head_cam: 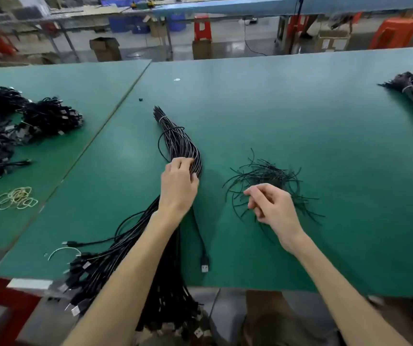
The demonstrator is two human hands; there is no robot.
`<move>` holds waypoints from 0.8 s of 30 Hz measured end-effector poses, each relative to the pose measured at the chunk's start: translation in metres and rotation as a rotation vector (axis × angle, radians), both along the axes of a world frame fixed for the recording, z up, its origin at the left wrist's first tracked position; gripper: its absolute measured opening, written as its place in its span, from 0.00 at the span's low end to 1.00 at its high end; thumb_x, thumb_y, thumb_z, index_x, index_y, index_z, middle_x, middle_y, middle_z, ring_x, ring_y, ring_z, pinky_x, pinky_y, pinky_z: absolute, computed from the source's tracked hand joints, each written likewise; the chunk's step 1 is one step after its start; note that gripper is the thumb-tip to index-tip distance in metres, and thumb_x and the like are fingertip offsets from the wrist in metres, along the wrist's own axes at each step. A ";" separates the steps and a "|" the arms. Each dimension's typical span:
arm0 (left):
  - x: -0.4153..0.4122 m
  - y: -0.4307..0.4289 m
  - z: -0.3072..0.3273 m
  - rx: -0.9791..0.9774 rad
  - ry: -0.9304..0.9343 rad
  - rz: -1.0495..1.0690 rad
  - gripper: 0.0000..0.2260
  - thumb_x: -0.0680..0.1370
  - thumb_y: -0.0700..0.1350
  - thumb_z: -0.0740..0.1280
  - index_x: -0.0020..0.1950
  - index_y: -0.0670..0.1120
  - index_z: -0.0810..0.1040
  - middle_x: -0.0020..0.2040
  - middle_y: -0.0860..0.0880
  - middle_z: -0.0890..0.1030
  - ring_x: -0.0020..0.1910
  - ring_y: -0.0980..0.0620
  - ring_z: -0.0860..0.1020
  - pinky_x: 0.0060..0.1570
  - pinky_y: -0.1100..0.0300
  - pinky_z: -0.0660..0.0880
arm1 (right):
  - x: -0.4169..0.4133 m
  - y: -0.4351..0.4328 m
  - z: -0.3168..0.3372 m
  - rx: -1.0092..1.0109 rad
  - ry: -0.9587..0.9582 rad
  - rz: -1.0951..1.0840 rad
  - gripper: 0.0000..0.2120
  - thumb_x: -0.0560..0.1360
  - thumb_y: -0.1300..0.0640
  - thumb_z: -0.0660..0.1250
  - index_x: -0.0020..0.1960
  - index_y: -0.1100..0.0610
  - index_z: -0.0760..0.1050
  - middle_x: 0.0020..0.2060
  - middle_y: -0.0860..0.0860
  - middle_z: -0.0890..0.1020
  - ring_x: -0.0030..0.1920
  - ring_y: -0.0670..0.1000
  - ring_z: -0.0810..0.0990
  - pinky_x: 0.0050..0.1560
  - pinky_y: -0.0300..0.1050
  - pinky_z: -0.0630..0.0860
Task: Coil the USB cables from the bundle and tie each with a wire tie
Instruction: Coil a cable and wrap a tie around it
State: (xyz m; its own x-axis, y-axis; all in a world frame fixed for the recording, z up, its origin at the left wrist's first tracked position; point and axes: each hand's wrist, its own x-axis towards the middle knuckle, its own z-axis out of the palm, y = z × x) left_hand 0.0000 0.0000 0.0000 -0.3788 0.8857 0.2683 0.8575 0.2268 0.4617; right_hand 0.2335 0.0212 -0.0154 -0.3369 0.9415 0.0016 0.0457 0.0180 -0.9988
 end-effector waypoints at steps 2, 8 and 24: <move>-0.002 0.000 -0.004 -0.134 0.097 0.017 0.26 0.85 0.48 0.61 0.81 0.40 0.61 0.80 0.42 0.63 0.79 0.43 0.59 0.77 0.48 0.60 | 0.004 0.002 -0.001 0.024 0.026 -0.011 0.10 0.82 0.52 0.68 0.45 0.52 0.83 0.34 0.54 0.82 0.29 0.47 0.73 0.26 0.37 0.68; 0.001 0.004 -0.011 -0.255 0.214 0.035 0.28 0.86 0.48 0.58 0.83 0.42 0.51 0.83 0.39 0.54 0.82 0.42 0.53 0.77 0.47 0.58 | 0.008 -0.005 -0.004 0.007 0.105 -0.028 0.13 0.83 0.50 0.66 0.45 0.55 0.83 0.34 0.56 0.82 0.27 0.48 0.72 0.23 0.38 0.65; -0.043 0.011 -0.011 -0.067 -0.347 -0.074 0.28 0.79 0.43 0.72 0.77 0.42 0.66 0.80 0.39 0.58 0.81 0.46 0.54 0.77 0.60 0.51 | -0.112 0.001 0.015 -0.322 0.159 0.271 0.19 0.84 0.54 0.64 0.64 0.70 0.74 0.57 0.57 0.81 0.44 0.52 0.88 0.52 0.52 0.85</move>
